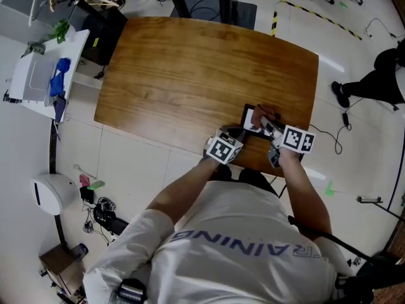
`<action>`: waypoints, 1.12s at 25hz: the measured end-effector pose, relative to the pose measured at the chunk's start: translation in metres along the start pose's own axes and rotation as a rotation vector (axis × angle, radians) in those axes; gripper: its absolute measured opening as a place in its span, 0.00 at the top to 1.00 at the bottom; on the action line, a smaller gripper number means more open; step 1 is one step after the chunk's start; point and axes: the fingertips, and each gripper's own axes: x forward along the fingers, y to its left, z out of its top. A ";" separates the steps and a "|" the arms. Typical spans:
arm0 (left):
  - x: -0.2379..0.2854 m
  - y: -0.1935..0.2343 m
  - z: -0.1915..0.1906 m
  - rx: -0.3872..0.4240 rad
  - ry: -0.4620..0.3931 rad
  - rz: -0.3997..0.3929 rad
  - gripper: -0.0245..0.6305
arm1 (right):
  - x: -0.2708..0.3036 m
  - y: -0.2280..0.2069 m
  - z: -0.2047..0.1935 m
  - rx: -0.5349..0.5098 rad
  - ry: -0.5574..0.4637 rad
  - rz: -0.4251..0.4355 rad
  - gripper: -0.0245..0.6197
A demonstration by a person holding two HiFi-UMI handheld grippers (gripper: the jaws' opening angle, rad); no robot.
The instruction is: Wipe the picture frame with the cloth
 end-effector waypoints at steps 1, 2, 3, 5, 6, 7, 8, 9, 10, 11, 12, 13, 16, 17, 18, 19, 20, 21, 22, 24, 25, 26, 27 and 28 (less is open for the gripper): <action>0.000 0.000 0.000 -0.001 -0.001 0.000 0.95 | 0.008 0.007 -0.008 -0.015 0.028 0.008 0.78; 0.000 -0.001 0.000 -0.002 -0.002 0.000 0.95 | 0.016 0.011 -0.015 -0.031 0.054 0.007 0.78; 0.000 -0.001 0.000 -0.002 -0.003 -0.001 0.95 | 0.022 0.013 -0.022 -0.046 0.076 0.001 0.78; 0.000 -0.002 0.000 -0.003 -0.004 -0.001 0.95 | 0.029 0.013 -0.031 -0.069 0.107 -0.019 0.78; 0.000 -0.002 0.001 -0.004 -0.006 -0.002 0.95 | 0.032 0.012 -0.034 -0.078 0.115 -0.028 0.78; 0.000 -0.002 0.001 -0.005 -0.008 -0.002 0.95 | 0.033 0.010 -0.034 -0.083 0.120 -0.036 0.78; 0.000 -0.002 0.002 -0.007 -0.010 -0.002 0.95 | 0.033 0.008 -0.035 -0.084 0.122 -0.043 0.78; 0.000 -0.002 0.002 -0.007 -0.013 -0.001 0.95 | 0.033 0.005 -0.035 -0.083 0.123 -0.049 0.78; 0.000 -0.001 0.002 -0.008 -0.014 0.000 0.95 | 0.033 0.002 -0.034 -0.083 0.123 -0.056 0.78; 0.000 -0.001 0.002 -0.008 -0.015 0.000 0.95 | 0.031 -0.001 -0.034 -0.084 0.123 -0.063 0.78; 0.000 -0.001 0.002 -0.008 -0.016 0.000 0.95 | 0.029 -0.004 -0.035 -0.085 0.124 -0.071 0.78; 0.000 -0.001 0.002 -0.008 -0.016 0.000 0.95 | 0.026 -0.007 -0.035 -0.083 0.124 -0.079 0.78; 0.000 0.000 0.001 -0.006 -0.016 0.002 0.95 | 0.017 -0.016 -0.035 -0.071 0.113 -0.093 0.78; 0.000 0.000 0.001 -0.005 -0.015 0.003 0.95 | 0.014 -0.018 -0.035 -0.070 0.108 -0.097 0.78; 0.000 0.000 0.000 -0.004 -0.015 0.003 0.95 | 0.010 -0.021 -0.035 -0.068 0.104 -0.102 0.78; 0.000 0.000 0.001 -0.004 -0.015 0.004 0.95 | 0.006 -0.024 -0.034 -0.066 0.099 -0.107 0.78; 0.001 0.000 0.001 -0.004 -0.015 0.004 0.95 | 0.002 -0.027 -0.034 -0.063 0.094 -0.113 0.78; 0.001 0.000 0.001 -0.004 -0.016 0.003 0.95 | -0.002 -0.030 -0.033 -0.060 0.087 -0.119 0.78; 0.001 0.000 0.001 -0.005 -0.016 0.002 0.95 | -0.006 -0.033 -0.032 -0.056 0.080 -0.126 0.78; 0.000 0.000 0.001 -0.004 -0.015 0.001 0.95 | -0.016 -0.039 -0.030 -0.058 0.062 -0.147 0.78; 0.000 0.000 0.001 -0.002 -0.014 0.000 0.95 | -0.022 -0.043 -0.029 -0.068 0.054 -0.162 0.78; 0.000 0.000 0.001 -0.001 -0.014 0.000 0.95 | -0.028 -0.047 -0.028 -0.079 0.045 -0.178 0.78; 0.000 0.000 0.001 -0.001 -0.014 -0.001 0.95 | -0.034 -0.051 -0.027 -0.088 0.037 -0.193 0.78; 0.000 0.000 0.001 -0.002 -0.014 -0.003 0.95 | -0.040 -0.055 -0.026 -0.092 0.028 -0.207 0.78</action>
